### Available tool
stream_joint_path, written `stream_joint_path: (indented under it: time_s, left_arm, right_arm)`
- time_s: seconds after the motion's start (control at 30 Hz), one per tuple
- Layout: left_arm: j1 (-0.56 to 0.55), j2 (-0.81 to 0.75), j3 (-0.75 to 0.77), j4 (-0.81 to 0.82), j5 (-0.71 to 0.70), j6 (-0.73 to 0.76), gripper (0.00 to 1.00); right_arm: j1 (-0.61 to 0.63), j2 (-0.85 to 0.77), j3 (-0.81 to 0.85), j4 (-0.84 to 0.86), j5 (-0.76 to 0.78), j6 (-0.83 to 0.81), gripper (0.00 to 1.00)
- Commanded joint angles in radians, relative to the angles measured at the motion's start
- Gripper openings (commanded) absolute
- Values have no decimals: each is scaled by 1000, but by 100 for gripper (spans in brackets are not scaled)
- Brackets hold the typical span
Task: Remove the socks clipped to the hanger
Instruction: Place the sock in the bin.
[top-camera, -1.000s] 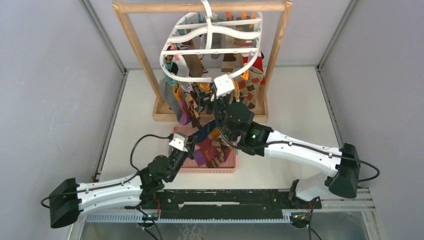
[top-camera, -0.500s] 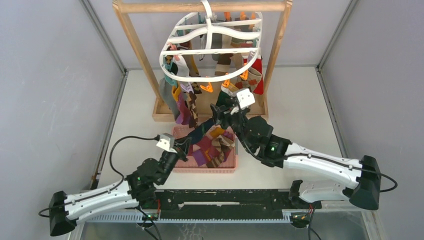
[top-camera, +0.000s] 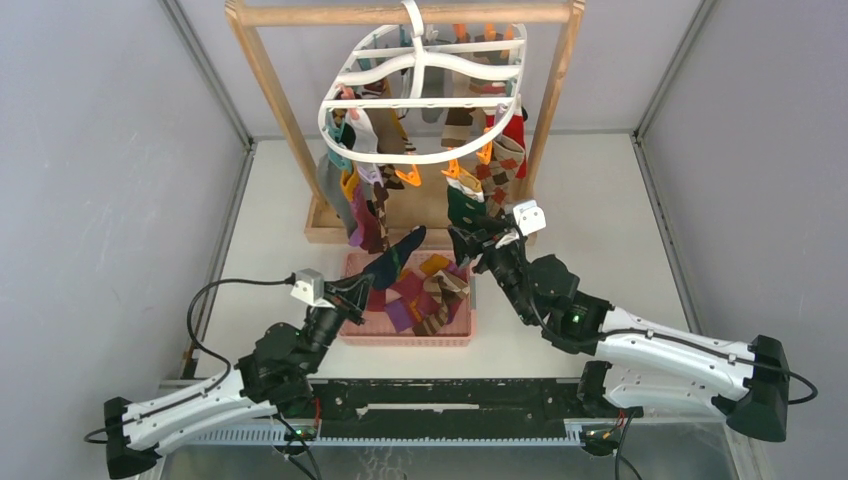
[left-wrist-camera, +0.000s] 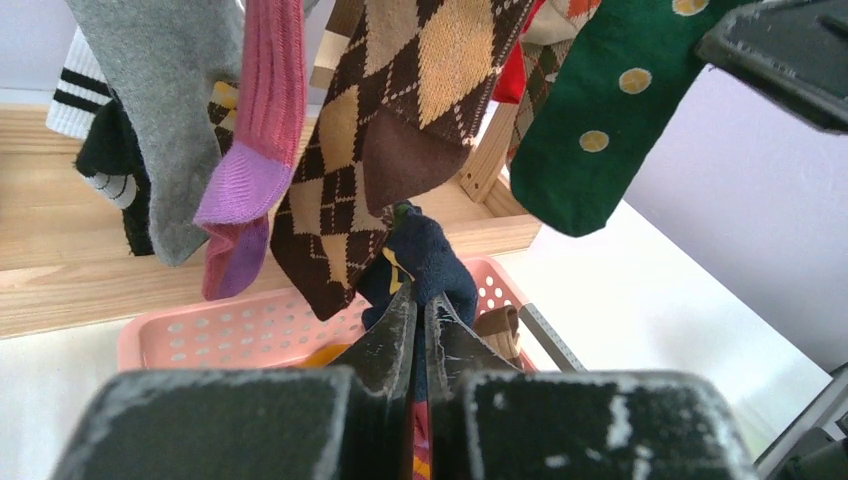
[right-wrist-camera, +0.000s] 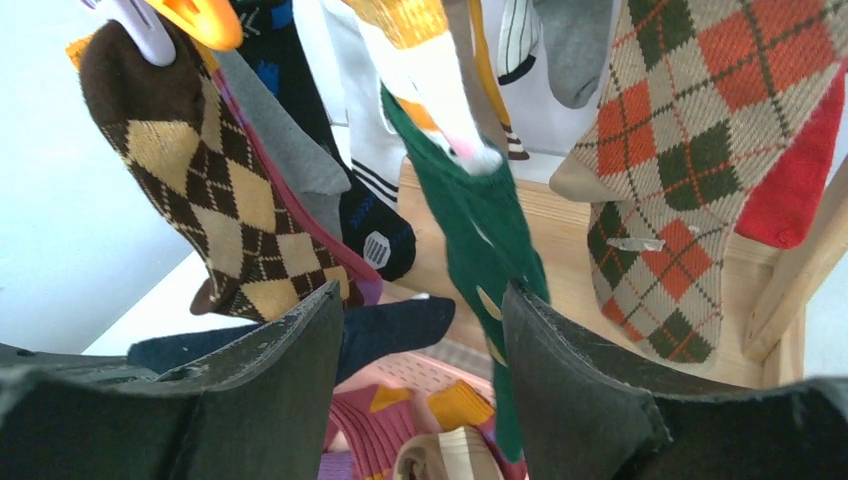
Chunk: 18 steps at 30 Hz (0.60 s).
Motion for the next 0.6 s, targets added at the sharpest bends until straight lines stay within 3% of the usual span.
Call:
stream_joint_path:
  time_s: [0.0,0.57]
  left_arm:
    - [5,-62,42,-47,11,-21,5]
    - [3,-114,151,-128,84,-17,4]
  right_arm:
    - [-10,-52,-29,36,12,37,67]
    - [-19,-124,-70,13,11,48,67]
